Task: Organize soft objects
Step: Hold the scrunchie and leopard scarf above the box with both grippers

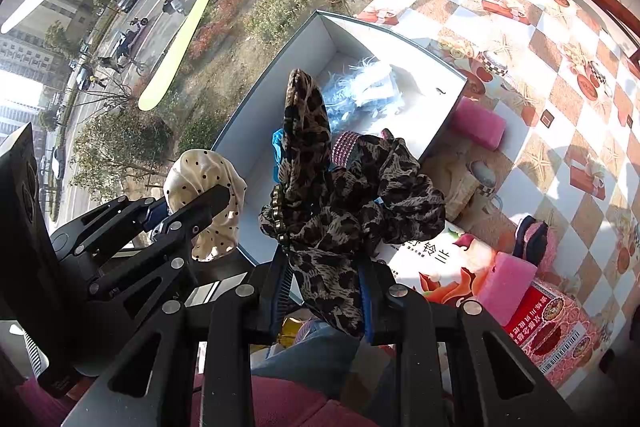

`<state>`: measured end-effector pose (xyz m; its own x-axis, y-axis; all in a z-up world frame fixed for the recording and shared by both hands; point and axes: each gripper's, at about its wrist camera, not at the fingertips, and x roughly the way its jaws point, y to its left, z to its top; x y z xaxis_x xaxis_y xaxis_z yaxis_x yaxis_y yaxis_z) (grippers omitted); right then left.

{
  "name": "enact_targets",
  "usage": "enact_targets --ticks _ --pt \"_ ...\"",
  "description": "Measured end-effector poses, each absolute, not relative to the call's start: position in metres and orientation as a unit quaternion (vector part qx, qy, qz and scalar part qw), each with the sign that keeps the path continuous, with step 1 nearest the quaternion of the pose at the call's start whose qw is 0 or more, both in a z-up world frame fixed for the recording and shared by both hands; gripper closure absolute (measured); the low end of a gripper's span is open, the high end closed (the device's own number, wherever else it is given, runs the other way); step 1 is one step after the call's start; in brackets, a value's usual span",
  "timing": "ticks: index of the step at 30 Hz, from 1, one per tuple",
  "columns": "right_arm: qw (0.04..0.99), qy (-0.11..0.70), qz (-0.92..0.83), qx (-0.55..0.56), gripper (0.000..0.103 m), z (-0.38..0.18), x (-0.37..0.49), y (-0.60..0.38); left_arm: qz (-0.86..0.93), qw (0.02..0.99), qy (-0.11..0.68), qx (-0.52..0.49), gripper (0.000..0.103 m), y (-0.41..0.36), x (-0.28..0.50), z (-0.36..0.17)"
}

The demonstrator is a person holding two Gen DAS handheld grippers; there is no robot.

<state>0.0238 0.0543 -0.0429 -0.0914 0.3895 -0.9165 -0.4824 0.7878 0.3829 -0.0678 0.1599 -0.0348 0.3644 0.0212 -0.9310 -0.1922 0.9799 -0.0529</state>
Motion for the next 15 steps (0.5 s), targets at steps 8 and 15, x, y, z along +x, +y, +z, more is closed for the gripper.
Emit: enact_targets --ticks 8,15 --pt "0.673 0.665 0.324 -0.034 0.074 -0.0431 0.0240 0.0545 0.065 0.822 0.560 -0.076 0.089 0.1601 -0.0676 -0.0350" --pt "0.672 0.665 0.324 -0.035 0.074 -0.0431 0.0238 0.0543 0.065 0.822 0.560 -0.077 0.089 0.1606 -0.0679 -0.0355"
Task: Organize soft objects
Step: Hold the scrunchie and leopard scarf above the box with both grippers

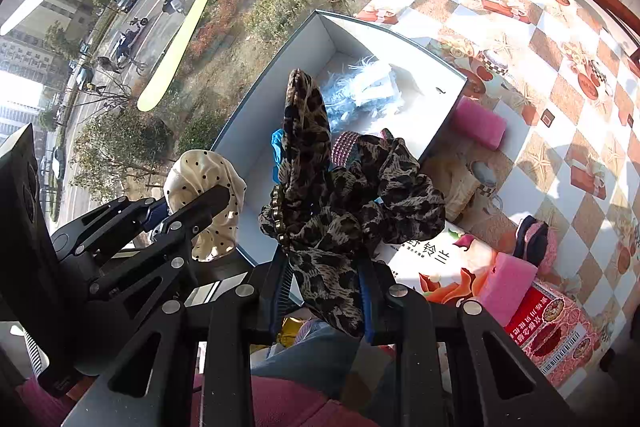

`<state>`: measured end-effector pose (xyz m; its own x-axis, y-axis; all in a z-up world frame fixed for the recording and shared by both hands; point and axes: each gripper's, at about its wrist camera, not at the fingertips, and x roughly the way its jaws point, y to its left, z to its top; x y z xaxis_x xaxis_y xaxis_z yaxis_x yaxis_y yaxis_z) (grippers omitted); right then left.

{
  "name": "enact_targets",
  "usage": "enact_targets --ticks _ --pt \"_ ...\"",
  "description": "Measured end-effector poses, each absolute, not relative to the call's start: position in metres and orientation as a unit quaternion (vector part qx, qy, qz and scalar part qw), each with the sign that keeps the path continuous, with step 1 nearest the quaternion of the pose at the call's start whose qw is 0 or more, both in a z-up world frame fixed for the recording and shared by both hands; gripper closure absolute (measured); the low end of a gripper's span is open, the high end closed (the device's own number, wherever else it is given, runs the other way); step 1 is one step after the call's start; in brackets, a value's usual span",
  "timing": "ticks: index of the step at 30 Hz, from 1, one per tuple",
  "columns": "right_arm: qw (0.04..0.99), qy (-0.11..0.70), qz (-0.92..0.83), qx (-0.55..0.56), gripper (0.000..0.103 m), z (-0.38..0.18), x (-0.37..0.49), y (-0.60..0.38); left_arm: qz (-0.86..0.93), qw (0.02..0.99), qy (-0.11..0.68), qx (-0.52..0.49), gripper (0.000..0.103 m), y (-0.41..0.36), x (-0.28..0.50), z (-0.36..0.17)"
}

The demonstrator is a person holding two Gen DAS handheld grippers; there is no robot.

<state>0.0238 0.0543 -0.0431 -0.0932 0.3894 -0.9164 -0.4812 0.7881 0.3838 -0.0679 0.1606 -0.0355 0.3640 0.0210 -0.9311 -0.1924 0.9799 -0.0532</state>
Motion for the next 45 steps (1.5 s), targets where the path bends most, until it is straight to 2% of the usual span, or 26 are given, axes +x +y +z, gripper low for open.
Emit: enact_targets --ticks 45 --pt "0.660 0.673 0.331 -0.049 0.074 -0.049 0.030 0.069 0.080 0.801 0.586 -0.094 0.088 0.180 -0.061 -0.052"
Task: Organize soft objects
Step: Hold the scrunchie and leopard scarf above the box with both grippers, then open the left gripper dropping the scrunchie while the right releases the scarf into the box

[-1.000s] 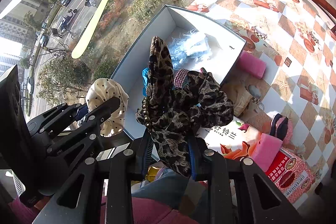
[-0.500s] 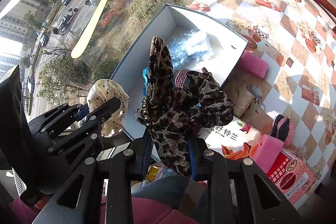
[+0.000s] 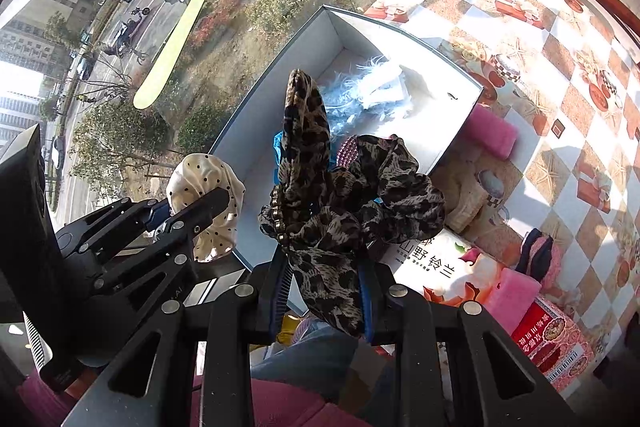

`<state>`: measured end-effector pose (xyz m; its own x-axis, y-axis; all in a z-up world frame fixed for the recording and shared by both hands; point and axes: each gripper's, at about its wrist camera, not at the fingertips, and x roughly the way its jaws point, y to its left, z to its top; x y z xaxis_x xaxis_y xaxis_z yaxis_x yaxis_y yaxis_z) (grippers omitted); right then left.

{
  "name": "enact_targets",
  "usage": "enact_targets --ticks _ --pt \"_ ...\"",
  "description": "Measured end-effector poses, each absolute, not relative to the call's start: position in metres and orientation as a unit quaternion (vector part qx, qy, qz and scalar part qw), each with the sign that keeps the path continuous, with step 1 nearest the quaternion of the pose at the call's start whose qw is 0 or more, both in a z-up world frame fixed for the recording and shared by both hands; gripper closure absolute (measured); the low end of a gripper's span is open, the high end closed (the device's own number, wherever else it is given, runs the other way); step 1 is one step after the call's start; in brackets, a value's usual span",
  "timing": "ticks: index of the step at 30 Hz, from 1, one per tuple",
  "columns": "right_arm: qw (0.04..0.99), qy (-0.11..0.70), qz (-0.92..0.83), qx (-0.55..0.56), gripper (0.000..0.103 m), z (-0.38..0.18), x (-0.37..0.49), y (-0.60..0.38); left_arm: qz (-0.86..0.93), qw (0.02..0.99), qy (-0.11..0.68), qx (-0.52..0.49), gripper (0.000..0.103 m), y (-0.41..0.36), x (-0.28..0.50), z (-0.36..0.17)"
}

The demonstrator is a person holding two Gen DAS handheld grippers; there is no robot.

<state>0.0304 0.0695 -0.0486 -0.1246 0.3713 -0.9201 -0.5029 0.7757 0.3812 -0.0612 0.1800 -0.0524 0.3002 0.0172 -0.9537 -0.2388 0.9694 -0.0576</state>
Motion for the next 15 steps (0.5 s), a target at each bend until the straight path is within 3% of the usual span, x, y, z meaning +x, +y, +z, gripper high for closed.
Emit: enact_targets --ticks 15 --pt "0.648 0.679 0.341 -0.057 0.074 -0.055 0.049 0.094 0.088 0.790 0.599 -0.092 0.088 0.187 -0.056 -0.065"
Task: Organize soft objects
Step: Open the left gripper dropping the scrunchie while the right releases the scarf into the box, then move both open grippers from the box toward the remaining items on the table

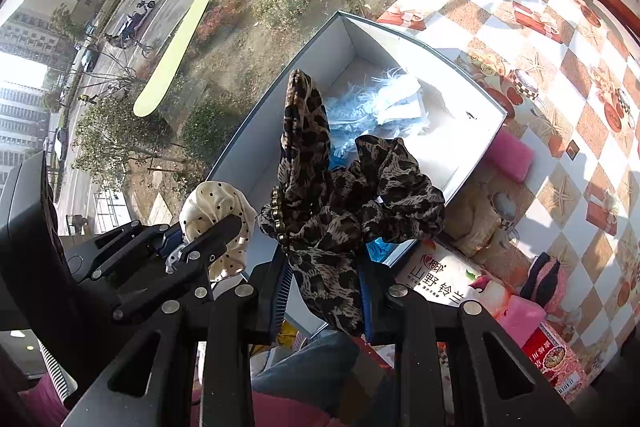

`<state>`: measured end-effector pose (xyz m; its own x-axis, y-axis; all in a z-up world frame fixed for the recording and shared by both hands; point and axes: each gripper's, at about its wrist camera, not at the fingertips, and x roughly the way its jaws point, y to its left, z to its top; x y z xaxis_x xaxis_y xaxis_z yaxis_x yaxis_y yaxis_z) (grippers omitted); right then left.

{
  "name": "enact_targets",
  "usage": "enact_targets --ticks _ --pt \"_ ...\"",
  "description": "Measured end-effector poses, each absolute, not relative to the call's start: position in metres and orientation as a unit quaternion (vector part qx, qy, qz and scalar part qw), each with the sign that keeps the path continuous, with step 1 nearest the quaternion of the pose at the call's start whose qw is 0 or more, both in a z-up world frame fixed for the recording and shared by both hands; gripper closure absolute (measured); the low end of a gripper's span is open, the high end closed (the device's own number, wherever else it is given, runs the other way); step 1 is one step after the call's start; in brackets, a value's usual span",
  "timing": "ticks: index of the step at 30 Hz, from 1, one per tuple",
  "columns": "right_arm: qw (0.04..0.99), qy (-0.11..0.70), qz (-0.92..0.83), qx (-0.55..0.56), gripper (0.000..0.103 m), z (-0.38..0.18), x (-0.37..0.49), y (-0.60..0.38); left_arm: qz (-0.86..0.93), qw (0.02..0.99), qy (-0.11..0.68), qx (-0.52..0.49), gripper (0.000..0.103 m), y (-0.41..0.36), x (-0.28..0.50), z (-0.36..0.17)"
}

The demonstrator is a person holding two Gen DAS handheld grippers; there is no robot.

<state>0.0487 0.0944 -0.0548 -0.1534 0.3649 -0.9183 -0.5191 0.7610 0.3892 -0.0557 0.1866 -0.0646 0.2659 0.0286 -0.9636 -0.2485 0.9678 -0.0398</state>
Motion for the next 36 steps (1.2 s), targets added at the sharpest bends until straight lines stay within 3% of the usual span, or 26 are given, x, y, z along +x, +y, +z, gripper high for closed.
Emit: enact_targets --ticks 3,5,6,7,8,9,10,14,17,19,29,36 --pt "0.646 0.680 0.342 -0.061 0.074 -0.058 0.050 0.097 0.091 0.791 0.598 -0.094 0.083 0.188 -0.056 -0.065" --pt "0.641 0.683 0.344 -0.061 0.074 -0.059 0.051 0.098 0.095 0.791 0.598 -0.091 0.067 0.189 -0.056 -0.065" --pt "0.638 0.686 0.345 -0.060 0.073 -0.060 0.053 0.099 0.095 0.791 0.598 -0.091 0.049 0.189 -0.056 -0.065" --pt "0.637 0.688 0.344 -0.061 0.069 -0.060 0.053 0.099 0.095 0.791 0.597 -0.092 0.031 0.189 -0.056 -0.064" --pt "0.637 0.688 0.342 -0.063 0.051 -0.060 0.053 0.099 0.096 0.794 0.593 -0.092 0.023 0.189 -0.057 -0.063" --pt "0.640 0.686 0.342 -0.062 0.040 -0.060 0.055 0.099 0.099 0.798 0.586 -0.093 0.018 0.189 -0.058 -0.061" --pt "0.643 0.683 0.341 -0.060 0.024 -0.058 0.056 0.098 0.100 0.802 0.581 -0.096 0.017 0.189 -0.059 -0.060" --pt "0.639 0.691 0.335 -0.050 0.000 -0.057 0.062 0.094 0.100 0.801 0.579 -0.118 0.013 0.194 -0.059 -0.059" --pt "0.638 0.697 0.326 -0.038 0.000 -0.058 0.067 0.086 0.100 0.798 0.581 -0.129 0.010 0.197 -0.060 -0.060" --pt "0.637 0.700 0.322 -0.029 0.000 -0.057 0.070 0.080 0.100 0.797 0.579 -0.136 0.001 0.198 -0.061 -0.059" --pt "0.646 0.703 0.297 0.028 0.000 -0.041 0.089 0.038 0.069 0.822 0.545 -0.150 0.000 0.196 -0.047 -0.039" --pt "0.688 0.687 0.216 0.093 0.000 -0.013 0.117 -0.061 -0.003 0.835 0.542 -0.101 0.000 0.159 -0.007 -0.016"
